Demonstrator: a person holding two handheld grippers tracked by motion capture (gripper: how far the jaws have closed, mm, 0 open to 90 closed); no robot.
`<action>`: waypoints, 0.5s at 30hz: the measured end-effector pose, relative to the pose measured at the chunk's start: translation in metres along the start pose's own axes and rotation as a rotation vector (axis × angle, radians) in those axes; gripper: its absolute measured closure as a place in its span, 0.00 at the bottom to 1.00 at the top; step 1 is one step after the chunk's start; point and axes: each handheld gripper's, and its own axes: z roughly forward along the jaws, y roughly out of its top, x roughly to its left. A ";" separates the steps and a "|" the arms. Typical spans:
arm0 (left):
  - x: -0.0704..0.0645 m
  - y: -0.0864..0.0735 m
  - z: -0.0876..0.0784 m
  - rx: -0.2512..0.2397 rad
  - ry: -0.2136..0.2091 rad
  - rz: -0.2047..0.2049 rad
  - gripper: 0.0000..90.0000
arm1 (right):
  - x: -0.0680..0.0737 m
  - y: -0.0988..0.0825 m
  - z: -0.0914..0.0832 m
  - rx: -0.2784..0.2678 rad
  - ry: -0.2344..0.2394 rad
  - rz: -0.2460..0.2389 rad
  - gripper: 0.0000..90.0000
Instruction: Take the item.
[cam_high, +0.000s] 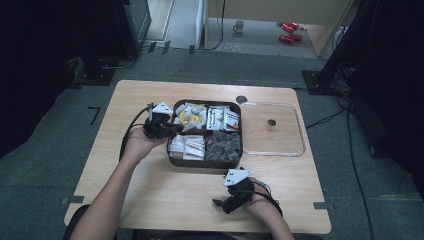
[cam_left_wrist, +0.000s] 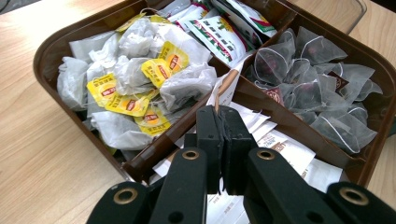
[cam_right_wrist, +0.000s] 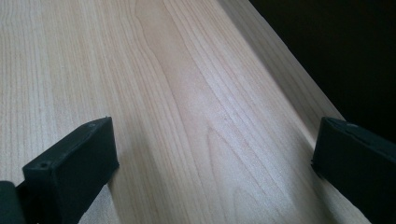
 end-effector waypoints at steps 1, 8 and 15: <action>0.000 0.000 -0.001 -0.001 -0.001 -0.005 0.99 | 0.000 0.000 0.000 0.000 0.000 -0.001 0.00; 0.003 -0.002 -0.014 -0.028 -0.022 -0.028 0.99 | 0.000 0.000 0.000 0.000 -0.002 0.000 0.00; 0.008 -0.007 -0.024 -0.040 -0.004 -0.044 0.99 | 0.000 0.000 0.000 0.001 -0.001 -0.002 0.00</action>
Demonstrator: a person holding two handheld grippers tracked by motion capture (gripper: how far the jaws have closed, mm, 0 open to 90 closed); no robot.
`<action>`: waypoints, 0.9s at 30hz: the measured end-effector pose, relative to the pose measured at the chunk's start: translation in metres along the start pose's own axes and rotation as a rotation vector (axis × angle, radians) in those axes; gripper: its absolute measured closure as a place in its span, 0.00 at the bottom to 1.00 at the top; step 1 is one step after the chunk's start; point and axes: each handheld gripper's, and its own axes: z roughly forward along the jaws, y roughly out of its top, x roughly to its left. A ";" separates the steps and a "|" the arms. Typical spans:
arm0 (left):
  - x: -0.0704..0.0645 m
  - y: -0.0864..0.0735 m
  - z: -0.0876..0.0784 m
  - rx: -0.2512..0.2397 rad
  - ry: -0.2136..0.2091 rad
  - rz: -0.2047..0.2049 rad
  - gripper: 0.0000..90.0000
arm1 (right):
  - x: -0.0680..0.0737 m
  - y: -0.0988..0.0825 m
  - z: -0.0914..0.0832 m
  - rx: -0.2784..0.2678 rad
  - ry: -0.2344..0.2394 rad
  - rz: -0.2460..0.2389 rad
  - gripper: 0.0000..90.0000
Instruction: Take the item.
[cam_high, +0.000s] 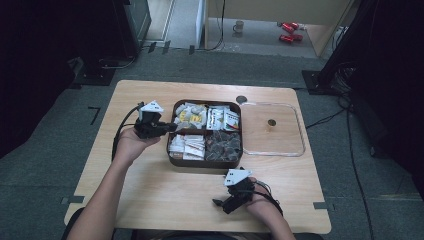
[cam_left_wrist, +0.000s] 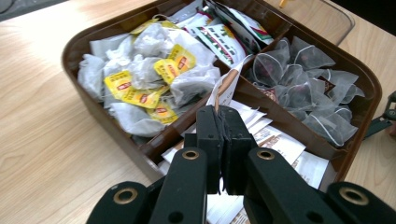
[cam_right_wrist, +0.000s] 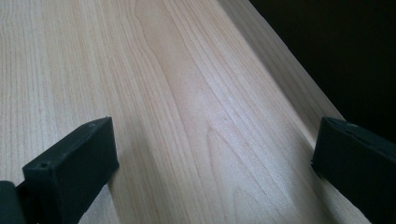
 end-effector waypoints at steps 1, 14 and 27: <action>0.001 -0.001 -0.002 -0.002 0.003 -0.004 0.99 | 0.000 0.000 0.000 0.000 0.001 -0.003 0.00; 0.017 -0.010 -0.019 -0.021 0.044 -0.042 0.99 | -0.001 0.000 0.000 0.000 0.004 -0.005 0.00; 0.038 -0.025 -0.027 -0.010 0.082 -0.099 0.99 | -0.001 0.000 0.000 0.000 0.004 -0.007 0.00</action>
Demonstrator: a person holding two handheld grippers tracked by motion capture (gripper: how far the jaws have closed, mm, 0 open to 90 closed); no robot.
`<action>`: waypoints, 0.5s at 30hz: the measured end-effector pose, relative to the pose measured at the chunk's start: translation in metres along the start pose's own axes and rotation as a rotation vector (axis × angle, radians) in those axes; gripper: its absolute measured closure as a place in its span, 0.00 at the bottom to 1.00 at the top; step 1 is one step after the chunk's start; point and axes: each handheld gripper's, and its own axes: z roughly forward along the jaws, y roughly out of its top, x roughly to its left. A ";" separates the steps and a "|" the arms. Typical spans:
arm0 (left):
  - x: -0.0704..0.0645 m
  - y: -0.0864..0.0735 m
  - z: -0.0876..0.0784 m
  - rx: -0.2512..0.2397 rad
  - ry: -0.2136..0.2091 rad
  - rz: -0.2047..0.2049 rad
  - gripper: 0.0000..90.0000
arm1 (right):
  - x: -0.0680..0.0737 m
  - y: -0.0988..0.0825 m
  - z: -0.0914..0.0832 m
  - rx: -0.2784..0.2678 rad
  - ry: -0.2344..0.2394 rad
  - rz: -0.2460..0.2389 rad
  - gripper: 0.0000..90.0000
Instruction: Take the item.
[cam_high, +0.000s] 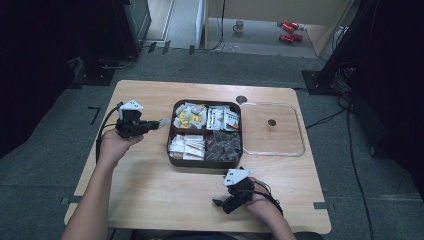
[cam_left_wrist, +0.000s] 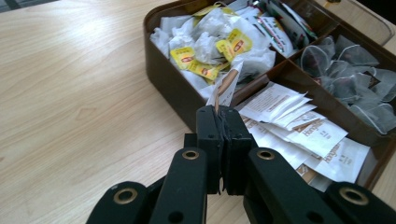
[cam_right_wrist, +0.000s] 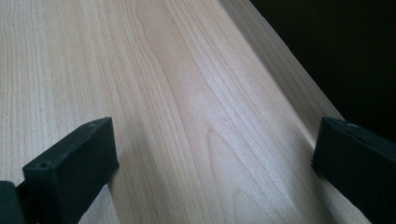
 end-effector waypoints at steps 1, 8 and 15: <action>0.002 -0.001 0.000 0.006 0.004 -0.004 0.99 | 0.000 0.000 0.000 0.000 0.000 0.000 0.00; 0.013 -0.010 0.005 0.031 0.038 -0.019 0.99 | 0.000 0.000 0.000 0.000 0.000 0.002 0.00; 0.023 -0.016 0.013 0.059 0.058 -0.035 0.99 | 0.000 0.000 0.000 0.000 0.000 0.001 0.00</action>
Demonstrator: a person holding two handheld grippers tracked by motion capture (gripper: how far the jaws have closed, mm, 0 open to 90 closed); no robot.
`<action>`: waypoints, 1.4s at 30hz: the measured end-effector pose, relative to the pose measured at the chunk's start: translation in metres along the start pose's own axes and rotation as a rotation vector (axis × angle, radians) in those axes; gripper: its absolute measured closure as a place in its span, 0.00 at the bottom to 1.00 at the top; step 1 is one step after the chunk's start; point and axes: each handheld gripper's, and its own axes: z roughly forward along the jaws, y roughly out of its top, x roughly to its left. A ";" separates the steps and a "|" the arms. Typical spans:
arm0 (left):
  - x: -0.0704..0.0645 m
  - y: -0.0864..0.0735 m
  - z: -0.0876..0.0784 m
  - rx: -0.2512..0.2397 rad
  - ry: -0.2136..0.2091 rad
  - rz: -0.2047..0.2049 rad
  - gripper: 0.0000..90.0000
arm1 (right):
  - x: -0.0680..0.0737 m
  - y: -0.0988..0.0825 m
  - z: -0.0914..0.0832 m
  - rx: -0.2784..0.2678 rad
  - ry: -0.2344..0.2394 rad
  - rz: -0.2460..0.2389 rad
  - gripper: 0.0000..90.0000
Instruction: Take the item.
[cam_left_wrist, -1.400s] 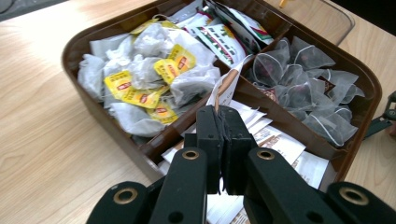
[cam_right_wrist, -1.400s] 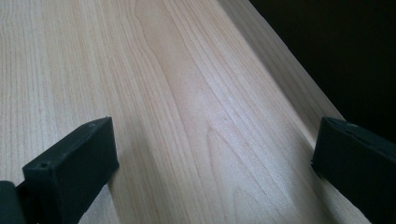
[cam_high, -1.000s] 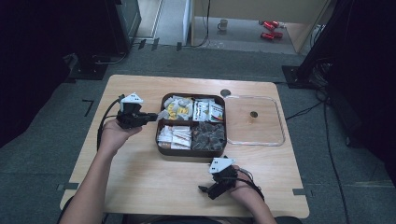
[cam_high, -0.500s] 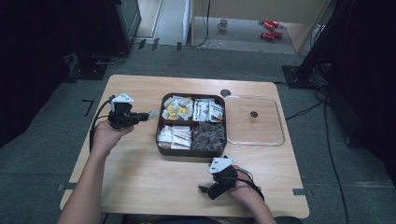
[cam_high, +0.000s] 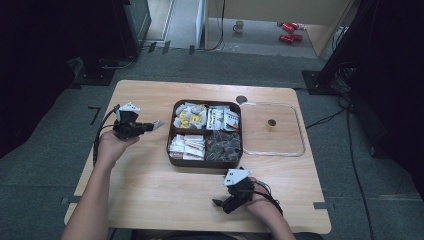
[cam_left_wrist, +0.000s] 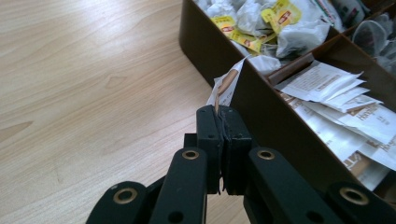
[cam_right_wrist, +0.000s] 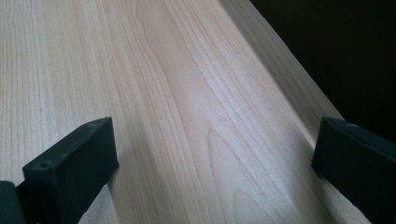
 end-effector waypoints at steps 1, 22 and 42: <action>0.001 -0.001 0.002 0.003 0.003 -0.002 0.99 | 0.000 0.000 0.000 0.000 0.000 0.000 0.00; 0.027 -0.011 0.021 0.054 0.092 -0.035 0.99 | 0.000 0.000 0.000 -0.001 -0.003 0.003 0.00; 0.020 -0.018 0.040 0.100 0.026 -0.046 0.89 | 0.000 0.000 0.000 -0.001 -0.003 0.003 0.00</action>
